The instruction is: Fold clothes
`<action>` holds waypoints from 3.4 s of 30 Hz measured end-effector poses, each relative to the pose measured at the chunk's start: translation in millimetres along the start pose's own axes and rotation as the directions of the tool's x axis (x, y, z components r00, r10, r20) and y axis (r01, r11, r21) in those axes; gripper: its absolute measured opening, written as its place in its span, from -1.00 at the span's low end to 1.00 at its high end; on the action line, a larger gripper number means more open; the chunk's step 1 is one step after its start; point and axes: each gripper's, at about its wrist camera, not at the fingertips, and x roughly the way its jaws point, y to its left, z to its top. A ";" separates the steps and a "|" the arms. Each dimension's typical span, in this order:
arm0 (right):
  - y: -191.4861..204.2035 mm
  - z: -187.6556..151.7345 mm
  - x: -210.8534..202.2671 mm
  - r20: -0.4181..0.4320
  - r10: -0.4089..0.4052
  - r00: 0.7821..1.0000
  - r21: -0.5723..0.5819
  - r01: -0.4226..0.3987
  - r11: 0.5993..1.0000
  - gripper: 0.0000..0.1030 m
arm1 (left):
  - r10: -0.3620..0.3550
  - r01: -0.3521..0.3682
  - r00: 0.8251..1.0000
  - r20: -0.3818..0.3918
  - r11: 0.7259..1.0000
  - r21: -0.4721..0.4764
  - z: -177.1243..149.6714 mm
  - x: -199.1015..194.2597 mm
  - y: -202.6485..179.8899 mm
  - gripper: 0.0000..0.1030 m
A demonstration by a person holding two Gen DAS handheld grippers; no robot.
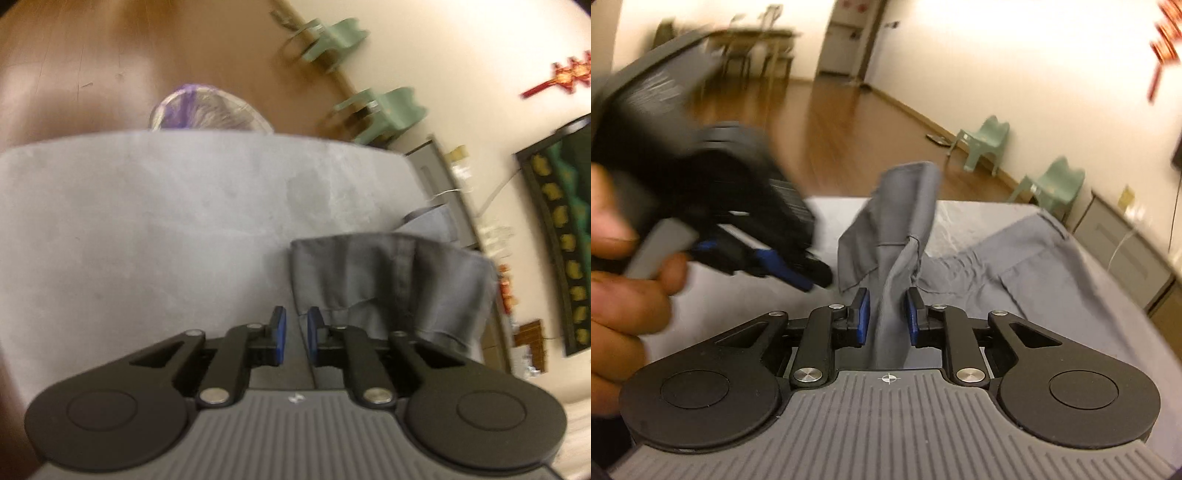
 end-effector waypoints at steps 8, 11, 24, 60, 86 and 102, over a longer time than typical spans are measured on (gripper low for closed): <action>15.7 -14.6 39.9 -0.088 0.037 0.995 -0.009 -0.038 0.999 -0.70 | -0.154 0.146 0.988 -0.004 0.929 0.339 -0.2 -8.4 -63.6 -0.12; 12.9 -23.5 40.2 -0.089 0.064 0.994 0.047 -0.059 0.997 -0.55 | 0.017 -0.010 1.000 -0.014 0.912 0.410 -8.0 20.1 -79.0 -0.45; -70.4 -72.6 -88.3 0.038 0.066 0.997 0.481 -0.077 0.873 0.04 | 0.140 -0.138 0.990 0.027 0.891 0.433 -33.2 5.2 -97.8 -0.14; -261.0 -475.4 -483.4 -0.333 -0.491 0.805 0.935 0.214 -0.283 0.04 | -0.010 -0.131 0.948 0.318 0.898 0.419 -123.4 -54.6 -162.9 -0.14; -347.2 -456.8 -456.5 -0.343 -0.544 0.766 0.929 0.363 -0.074 -1.00 | -0.044 0.471 0.868 -0.495 0.388 0.792 -325.6 29.0 -235.6 -0.09; -349.3 -449.9 -459.5 -0.305 -0.702 0.644 0.873 0.484 0.065 -1.00 | -0.070 0.420 0.900 -0.429 0.399 0.815 -315.8 19.6 -230.7 0.06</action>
